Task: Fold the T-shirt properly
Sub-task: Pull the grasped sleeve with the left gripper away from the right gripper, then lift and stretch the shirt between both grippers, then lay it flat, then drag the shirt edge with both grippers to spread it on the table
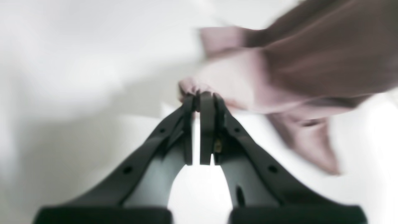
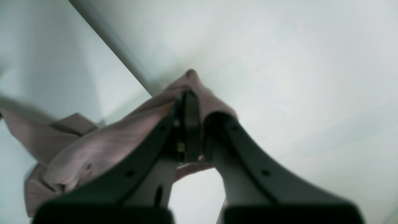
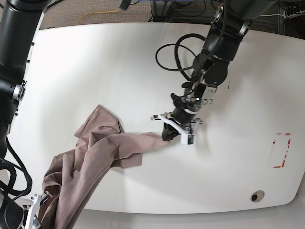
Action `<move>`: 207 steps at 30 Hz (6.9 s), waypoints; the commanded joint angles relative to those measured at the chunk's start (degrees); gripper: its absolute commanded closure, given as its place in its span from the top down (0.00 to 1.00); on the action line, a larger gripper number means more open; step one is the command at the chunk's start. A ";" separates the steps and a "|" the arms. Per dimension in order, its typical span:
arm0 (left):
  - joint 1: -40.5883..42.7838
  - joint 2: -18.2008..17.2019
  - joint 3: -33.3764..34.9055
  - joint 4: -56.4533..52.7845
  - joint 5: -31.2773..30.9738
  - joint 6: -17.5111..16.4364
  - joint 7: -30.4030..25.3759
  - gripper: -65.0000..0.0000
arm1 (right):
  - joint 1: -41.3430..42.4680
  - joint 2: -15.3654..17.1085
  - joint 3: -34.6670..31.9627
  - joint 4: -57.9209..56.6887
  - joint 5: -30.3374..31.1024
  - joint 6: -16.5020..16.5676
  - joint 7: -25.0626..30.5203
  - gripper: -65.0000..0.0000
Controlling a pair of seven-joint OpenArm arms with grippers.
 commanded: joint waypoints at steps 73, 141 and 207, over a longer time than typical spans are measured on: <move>11.20 -22.87 0.91 19.23 -6.23 -5.53 15.36 0.58 | -1.58 -1.71 0.94 1.74 0.11 -0.10 2.01 0.00; -23.26 -32.98 -37.77 45.17 3.79 -18.10 45.43 0.02 | 10.82 -6.19 -1.61 -12.24 -24.86 -0.10 9.31 0.00; 43.29 -27.01 -54.12 51.94 3.70 -23.47 46.13 0.00 | -75.07 -7.33 44.01 -16.37 32.90 -0.10 -4.80 0.00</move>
